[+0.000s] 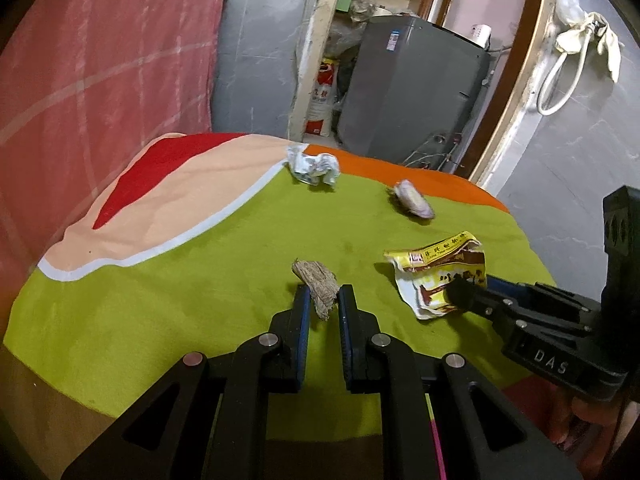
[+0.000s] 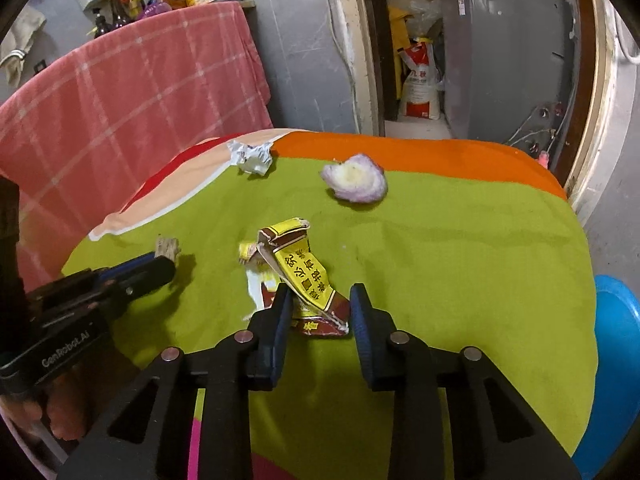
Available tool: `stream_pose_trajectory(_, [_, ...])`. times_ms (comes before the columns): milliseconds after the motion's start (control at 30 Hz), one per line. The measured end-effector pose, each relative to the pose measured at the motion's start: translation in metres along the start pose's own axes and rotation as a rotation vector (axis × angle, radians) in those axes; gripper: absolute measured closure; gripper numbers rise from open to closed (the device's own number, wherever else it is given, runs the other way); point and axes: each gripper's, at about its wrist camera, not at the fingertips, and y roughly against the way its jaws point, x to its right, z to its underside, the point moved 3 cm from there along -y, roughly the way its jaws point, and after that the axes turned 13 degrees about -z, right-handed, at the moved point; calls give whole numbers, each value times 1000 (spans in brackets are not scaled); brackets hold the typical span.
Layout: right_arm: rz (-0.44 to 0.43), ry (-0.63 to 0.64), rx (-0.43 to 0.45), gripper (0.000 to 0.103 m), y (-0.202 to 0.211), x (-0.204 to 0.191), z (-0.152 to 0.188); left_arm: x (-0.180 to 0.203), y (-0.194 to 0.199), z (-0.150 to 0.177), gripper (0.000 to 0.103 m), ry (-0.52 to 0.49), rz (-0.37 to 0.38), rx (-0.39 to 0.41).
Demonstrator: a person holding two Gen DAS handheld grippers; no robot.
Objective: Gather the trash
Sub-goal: 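Carry the bark piece and yellow wrapper over the blue bucket with both tools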
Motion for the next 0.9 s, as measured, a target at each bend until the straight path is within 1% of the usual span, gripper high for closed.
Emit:
stream_pose_trajectory(67, [-4, 5, 19, 78, 5, -1, 3, 3, 3, 0, 92, 0, 12, 9])
stream_pose_trajectory(200, [3, 16, 88, 78, 25, -2, 11, 12, 11, 0, 92, -15, 38, 38])
stream_pose_trajectory(300, [10, 8, 160, 78, 43, 1, 20, 24, 18, 0, 92, -23, 64, 60])
stream_pose_trajectory(367, [24, 1, 224, 78, 60, 4, 26, 34, 23, 0, 92, -33, 84, 81])
stream_pose_trajectory(467, [83, 3, 324, 78, 94, 10, 36, 54, 33, -1, 92, -52, 121, 124])
stream_pose_trajectory(567, [133, -16, 404, 78, 126, 20, 43, 75, 42, -2, 92, -68, 160, 159])
stream_pose_trajectory(733, [223, -36, 512, 78, 175, 37, 56, 120, 59, -2, 92, -95, 230, 224])
stream_pose_trajectory(900, [345, -42, 600, 78, 218, 58, 65, 168, 71, -5, 92, -118, 290, 276])
